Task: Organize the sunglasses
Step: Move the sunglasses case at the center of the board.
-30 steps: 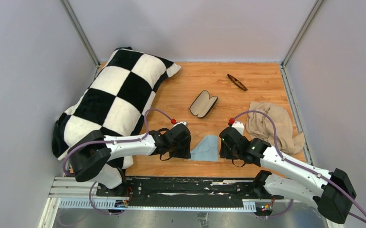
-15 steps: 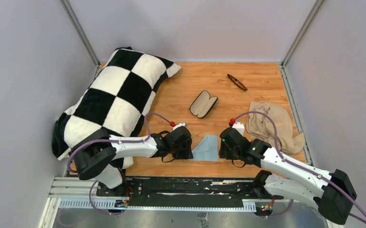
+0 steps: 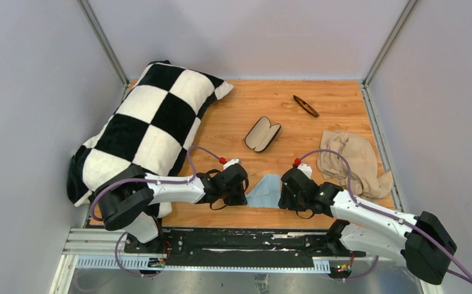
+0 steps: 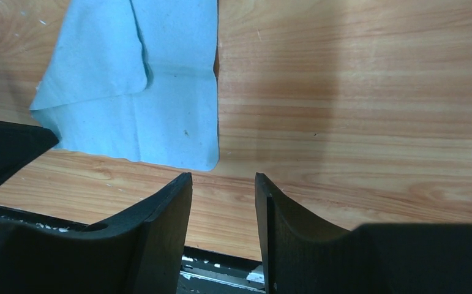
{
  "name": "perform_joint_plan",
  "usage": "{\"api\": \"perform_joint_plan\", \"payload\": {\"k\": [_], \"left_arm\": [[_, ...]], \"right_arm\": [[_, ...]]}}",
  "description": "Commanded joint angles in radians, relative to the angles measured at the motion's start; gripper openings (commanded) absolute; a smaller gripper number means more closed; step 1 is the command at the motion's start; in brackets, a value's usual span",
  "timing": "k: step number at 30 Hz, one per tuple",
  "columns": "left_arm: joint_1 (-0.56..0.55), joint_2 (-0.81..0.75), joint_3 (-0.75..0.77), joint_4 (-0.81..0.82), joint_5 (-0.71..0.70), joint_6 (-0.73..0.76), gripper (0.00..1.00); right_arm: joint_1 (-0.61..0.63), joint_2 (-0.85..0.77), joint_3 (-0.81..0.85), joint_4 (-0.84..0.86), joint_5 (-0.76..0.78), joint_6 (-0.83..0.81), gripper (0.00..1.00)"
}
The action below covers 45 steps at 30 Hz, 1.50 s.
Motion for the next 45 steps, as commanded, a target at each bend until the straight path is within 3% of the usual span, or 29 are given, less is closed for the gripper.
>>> {"api": "perform_joint_plan", "payload": {"k": [1,3,12,15,20,27,31,36,41,45], "left_arm": [[-0.006,0.025,0.003,-0.024,-0.044,0.01,0.07],[-0.007,0.025,0.005,-0.026,-0.047,0.009,0.0],[-0.007,0.008,-0.019,0.014,-0.031,-0.001,0.0],[-0.007,0.008,-0.022,0.027,-0.022,-0.001,0.0],[-0.007,0.004,-0.018,0.035,-0.016,0.004,0.0],[0.006,-0.041,0.033,0.034,0.029,0.027,0.0],[0.073,-0.068,0.099,0.038,0.106,0.06,0.0],[0.169,-0.055,0.257,-0.012,0.16,0.147,0.0],[0.211,-0.066,0.454,-0.161,0.116,0.256,0.0],[0.22,-0.118,0.361,-0.156,0.086,0.227,0.0]], "right_arm": [[-0.013,0.055,-0.045,0.082,-0.056,0.057,0.47],[-0.013,0.091,-0.049,0.117,-0.07,0.063,0.46],[-0.013,0.206,-0.04,0.189,-0.095,0.06,0.37],[-0.013,0.211,-0.042,0.194,-0.104,0.065,0.27],[-0.013,0.17,-0.035,0.153,-0.075,0.066,0.0],[-0.019,0.091,0.035,0.081,0.012,0.013,0.0],[-0.101,0.075,0.137,0.07,0.018,-0.105,0.0],[-0.193,0.152,0.298,0.063,-0.031,-0.212,0.0],[-0.205,0.169,0.408,0.049,-0.038,-0.259,0.0],[-0.206,0.136,0.394,0.032,-0.079,-0.25,0.0]]}}
